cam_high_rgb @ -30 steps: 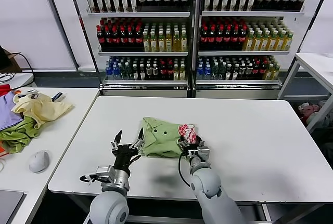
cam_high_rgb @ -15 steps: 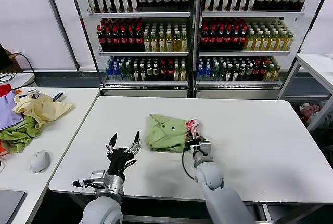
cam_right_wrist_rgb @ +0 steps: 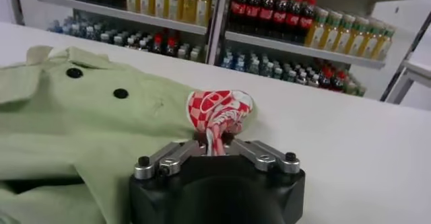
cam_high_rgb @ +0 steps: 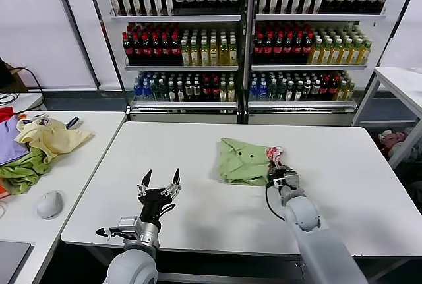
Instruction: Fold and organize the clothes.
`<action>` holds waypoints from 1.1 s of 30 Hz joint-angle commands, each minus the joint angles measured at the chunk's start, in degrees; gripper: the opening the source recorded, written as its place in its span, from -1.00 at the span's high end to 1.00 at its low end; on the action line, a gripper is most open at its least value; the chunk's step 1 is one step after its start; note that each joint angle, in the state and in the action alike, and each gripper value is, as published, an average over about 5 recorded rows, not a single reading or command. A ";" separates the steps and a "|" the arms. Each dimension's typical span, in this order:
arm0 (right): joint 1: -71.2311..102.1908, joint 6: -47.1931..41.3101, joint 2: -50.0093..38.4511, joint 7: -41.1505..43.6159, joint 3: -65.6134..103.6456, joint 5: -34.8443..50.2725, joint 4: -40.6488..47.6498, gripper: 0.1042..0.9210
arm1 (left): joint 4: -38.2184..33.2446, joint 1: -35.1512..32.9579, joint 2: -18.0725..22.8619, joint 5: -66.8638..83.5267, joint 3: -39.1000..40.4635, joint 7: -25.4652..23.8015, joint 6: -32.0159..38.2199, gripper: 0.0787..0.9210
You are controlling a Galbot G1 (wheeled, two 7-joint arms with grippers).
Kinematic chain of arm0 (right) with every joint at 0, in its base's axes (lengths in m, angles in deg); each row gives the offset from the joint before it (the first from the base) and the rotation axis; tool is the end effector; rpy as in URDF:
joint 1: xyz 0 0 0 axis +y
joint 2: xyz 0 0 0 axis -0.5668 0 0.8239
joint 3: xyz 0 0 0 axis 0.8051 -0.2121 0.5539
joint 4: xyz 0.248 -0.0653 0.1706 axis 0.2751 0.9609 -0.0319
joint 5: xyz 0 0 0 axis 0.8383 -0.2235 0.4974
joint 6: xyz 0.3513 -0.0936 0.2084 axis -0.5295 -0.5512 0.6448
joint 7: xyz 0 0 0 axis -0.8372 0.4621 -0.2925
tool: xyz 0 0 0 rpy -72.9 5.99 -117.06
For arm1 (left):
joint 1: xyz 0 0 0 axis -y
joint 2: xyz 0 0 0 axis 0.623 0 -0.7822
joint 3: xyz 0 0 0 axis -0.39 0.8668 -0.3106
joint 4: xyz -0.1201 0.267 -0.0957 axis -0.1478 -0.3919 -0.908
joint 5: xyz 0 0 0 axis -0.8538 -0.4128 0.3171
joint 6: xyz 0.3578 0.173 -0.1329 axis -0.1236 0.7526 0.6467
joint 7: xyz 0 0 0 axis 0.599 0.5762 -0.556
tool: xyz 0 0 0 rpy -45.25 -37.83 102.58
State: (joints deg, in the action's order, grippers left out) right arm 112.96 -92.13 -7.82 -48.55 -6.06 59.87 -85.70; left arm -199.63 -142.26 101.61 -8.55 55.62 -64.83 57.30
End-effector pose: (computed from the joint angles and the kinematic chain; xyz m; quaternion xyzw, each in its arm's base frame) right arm 0.4668 -0.0148 -0.2979 0.0338 -0.9782 0.1036 0.1769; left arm 0.3116 -0.0689 -0.2292 -0.0282 -0.9964 0.0606 0.0531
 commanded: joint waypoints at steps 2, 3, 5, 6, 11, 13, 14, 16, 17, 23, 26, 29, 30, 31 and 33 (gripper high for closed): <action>3.36 10.70 -3.09 2.76 2.62 -3.29 -3.50 0.46 | 1.77 1.07 0.85 -1.26 0.63 -0.66 -0.16 -0.77; 3.84 11.31 -2.85 2.41 2.83 -3.28 -4.24 0.37 | 1.88 1.23 0.88 -1.40 0.78 -0.76 -0.17 -0.77; 4.38 12.45 -2.48 1.76 3.04 -3.30 -5.00 0.25 | 2.11 1.55 0.97 -1.74 1.10 -0.95 -0.18 -0.77; 4.49 12.88 -2.33 1.20 3.09 -3.45 -5.16 0.16 | 2.26 1.73 1.04 -1.92 1.25 -1.03 -0.18 -0.77; 5.65 12.33 -2.03 -1.34 4.48 -1.96 -7.80 -0.18 | 2.83 2.55 1.49 -2.25 1.58 -1.38 -0.23 -0.77; 7.14 12.16 -2.09 -1.49 5.65 -0.45 -10.17 -0.31 | 2.82 2.63 1.52 -2.31 1.65 -1.58 -0.24 -0.77; 8.10 12.00 -2.14 -1.57 6.29 0.16 -11.48 -0.37 | 2.77 2.65 1.52 -2.34 1.68 -1.68 -0.24 -0.77; 10.17 11.55 -2.22 -1.72 7.65 0.77 -14.01 -0.50 | 2.59 2.63 1.50 -2.39 1.68 -1.86 -0.23 -0.77; 11.51 11.29 -2.22 -1.79 8.45 1.08 -15.44 -0.57 | 2.45 2.61 1.51 -2.40 1.65 -1.94 -0.23 -0.77; 20.92 9.81 -1.72 -1.49 14.48 5.12 -25.46 -0.75 | 1.09 1.79 1.55 -2.43 1.28 -2.58 -0.19 -0.77; 27.16 9.06 -1.63 -0.64 17.89 6.17 -30.98 -0.76 | 0.42 1.11 1.53 -2.51 1.12 -2.81 -0.17 -0.77; 32.75 8.86 -1.57 0.38 19.86 6.09 -34.85 -0.76 | -0.23 0.55 1.62 -2.67 1.03 -2.94 -0.20 -0.77; 34.12 8.87 -1.45 0.66 20.27 5.97 -35.69 -0.76 | -0.45 0.41 1.67 -2.72 1.02 -3.00 -0.23 -0.77; 35.21 8.92 -1.28 0.89 20.57 5.83 -36.37 -0.76 | -0.67 0.25 1.74 -2.79 1.00 -3.06 -0.26 -0.77; 36.89 9.21 -0.86 1.18 20.96 5.52 -37.26 -0.76 | -1.10 -0.09 1.86 -2.91 0.97 -3.24 -0.32 -0.77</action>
State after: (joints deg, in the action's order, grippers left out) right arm 133.58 -83.04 -9.24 -48.63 7.90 63.33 -109.23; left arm -199.34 -141.41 103.24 -11.18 56.62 -67.76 57.08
